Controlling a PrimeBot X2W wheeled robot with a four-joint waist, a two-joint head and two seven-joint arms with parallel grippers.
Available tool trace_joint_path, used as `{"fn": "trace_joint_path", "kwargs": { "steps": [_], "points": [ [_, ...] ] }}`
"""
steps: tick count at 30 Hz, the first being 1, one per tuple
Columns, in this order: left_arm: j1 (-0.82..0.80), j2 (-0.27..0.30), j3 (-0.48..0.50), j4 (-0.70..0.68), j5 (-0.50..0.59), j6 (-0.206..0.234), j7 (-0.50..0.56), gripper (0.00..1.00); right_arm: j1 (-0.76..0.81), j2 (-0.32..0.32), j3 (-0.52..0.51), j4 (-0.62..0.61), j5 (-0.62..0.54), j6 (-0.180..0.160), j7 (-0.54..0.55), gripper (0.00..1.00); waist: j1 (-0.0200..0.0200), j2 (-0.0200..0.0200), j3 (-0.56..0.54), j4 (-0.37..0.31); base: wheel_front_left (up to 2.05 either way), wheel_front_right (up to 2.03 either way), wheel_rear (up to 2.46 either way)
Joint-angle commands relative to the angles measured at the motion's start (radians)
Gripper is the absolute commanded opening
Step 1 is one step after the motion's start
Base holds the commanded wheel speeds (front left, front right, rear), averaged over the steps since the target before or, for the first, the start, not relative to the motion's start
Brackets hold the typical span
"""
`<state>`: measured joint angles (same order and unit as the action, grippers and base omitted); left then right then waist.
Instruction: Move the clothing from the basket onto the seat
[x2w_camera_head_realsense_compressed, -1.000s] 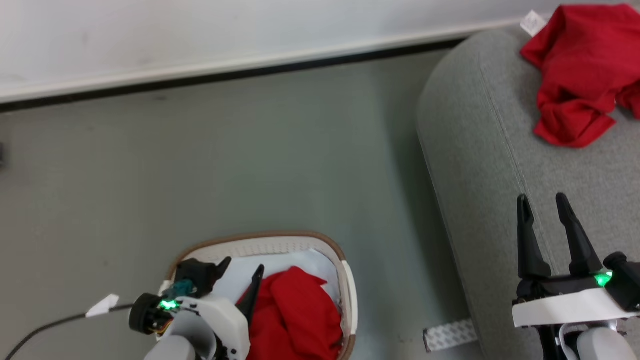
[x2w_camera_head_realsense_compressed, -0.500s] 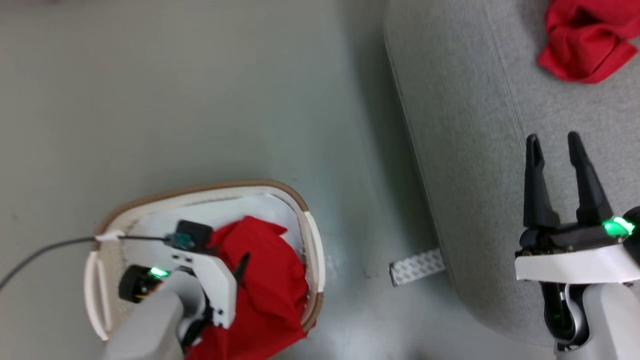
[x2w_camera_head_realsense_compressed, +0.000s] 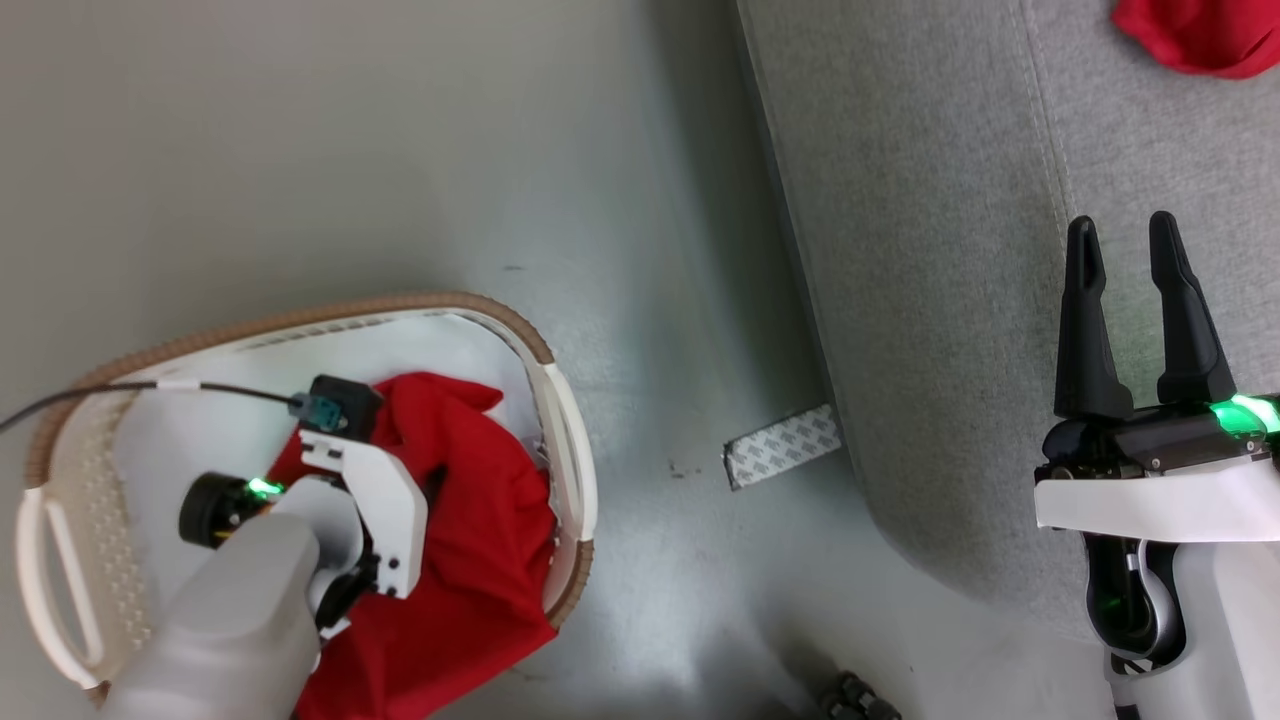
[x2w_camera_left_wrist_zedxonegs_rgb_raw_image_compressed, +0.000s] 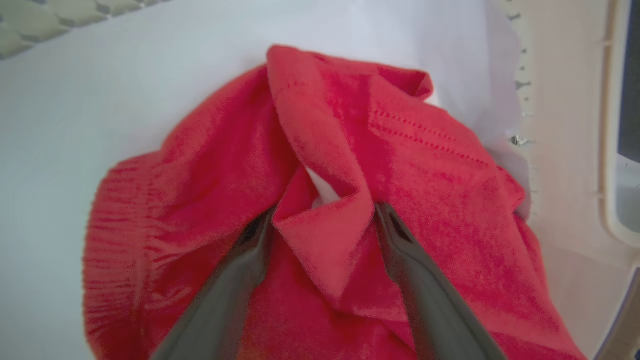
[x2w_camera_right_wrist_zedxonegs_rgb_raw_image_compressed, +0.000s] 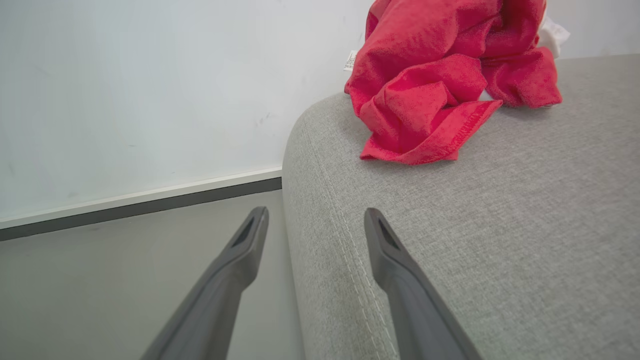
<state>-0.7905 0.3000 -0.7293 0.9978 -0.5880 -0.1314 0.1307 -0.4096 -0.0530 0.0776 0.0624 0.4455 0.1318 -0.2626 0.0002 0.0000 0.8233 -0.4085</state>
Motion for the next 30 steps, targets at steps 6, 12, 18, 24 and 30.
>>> {"fn": "trace_joint_path", "kwargs": {
  "steps": [6, 12, 18, 24, 30],
  "points": [
    [-0.061, 0.017, -0.063, 0.053, -0.023, 0.002, 0.014, 0.25, -0.024, 0.004, 0.012, -0.005, 0.030, -0.002, -0.003, 1.00, -0.0002, 0.0000, 0.057, -0.023, 0.02, 0.02, 0.02],
    [-0.081, 0.012, -0.109, 0.065, -0.056, 0.002, -0.011, 0.00, -0.030, 0.004, 0.013, 0.004, 0.030, -0.002, -0.003, 1.00, -0.0002, 0.0000, 0.055, -0.015, 0.01, 0.01, 0.01],
    [-0.075, 0.009, -0.154, 0.075, -0.096, 0.002, -0.044, 0.00, -0.034, 0.004, 0.013, 0.017, 0.019, -0.002, -0.003, 1.00, -0.0002, 0.0000, 0.020, -0.008, 0.00, 0.00, 0.00],
    [-0.031, -0.020, -0.192, 0.072, -0.139, 0.002, -0.115, 0.00, -0.012, 0.003, 0.002, 0.020, -0.009, -0.002, -0.003, 1.00, -0.0002, 0.0000, -0.080, 0.016, 0.00, 0.00, 0.00],
    [0.040, -0.066, -0.233, 0.042, -0.202, 0.002, -0.209, 0.00, 0.022, 0.002, -0.018, 0.041, -0.072, -0.002, -0.003, 1.00, -0.0002, 0.0000, -0.262, 0.085, 0.00, 0.00, 0.00]
  ]
}}
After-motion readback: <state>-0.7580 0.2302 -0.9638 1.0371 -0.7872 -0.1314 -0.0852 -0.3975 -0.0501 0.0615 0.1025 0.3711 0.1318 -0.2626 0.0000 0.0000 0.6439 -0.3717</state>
